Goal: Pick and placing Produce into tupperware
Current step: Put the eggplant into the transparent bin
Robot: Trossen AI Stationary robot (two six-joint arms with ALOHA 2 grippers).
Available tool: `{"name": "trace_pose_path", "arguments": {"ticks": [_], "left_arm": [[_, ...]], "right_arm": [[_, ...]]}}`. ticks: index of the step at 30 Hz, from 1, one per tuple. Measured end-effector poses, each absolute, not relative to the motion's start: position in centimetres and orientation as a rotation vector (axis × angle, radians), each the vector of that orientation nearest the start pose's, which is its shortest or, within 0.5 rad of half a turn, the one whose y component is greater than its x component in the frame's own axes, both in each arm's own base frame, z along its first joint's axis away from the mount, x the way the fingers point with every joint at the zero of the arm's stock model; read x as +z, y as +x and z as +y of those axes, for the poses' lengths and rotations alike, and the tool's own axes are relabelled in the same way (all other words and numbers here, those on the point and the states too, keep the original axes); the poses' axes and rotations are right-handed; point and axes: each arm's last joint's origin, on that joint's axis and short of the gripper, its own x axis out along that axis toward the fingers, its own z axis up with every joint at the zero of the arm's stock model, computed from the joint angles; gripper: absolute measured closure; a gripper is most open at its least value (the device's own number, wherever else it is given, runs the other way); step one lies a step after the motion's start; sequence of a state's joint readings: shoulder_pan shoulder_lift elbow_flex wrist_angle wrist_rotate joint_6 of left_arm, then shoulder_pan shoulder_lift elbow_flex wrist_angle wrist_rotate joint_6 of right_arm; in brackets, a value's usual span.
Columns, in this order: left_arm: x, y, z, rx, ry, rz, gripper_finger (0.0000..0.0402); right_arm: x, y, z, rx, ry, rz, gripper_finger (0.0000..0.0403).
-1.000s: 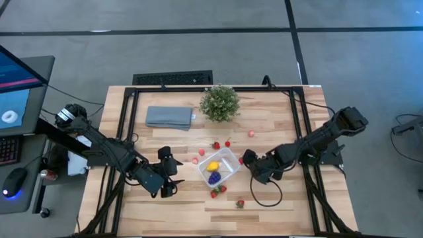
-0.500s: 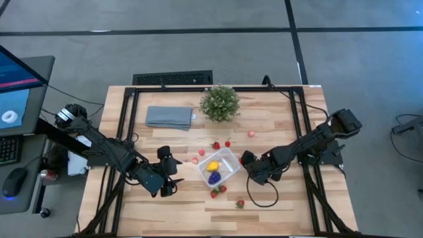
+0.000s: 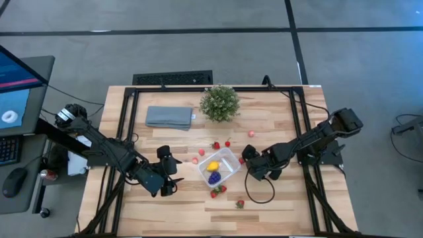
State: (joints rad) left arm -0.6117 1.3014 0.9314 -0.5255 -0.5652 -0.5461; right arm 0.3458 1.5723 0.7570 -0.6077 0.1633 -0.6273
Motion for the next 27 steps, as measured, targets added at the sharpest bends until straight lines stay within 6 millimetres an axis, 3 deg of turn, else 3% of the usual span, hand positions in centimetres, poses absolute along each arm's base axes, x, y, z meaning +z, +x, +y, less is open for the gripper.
{"name": "trace_pose_path", "arguments": {"ticks": [11,27], "left_arm": [[25.34,21.97,-13.52,0.162,-0.037,0.72,0.0107],[25.34,21.97,-13.52,0.162,-0.038,0.72,0.0107]], "right_arm": [[13.35,23.25,7.89,0.594,-0.864,1.319,0.0211],[13.36,23.18,7.84,0.522,-0.781,1.345,0.023]]}}
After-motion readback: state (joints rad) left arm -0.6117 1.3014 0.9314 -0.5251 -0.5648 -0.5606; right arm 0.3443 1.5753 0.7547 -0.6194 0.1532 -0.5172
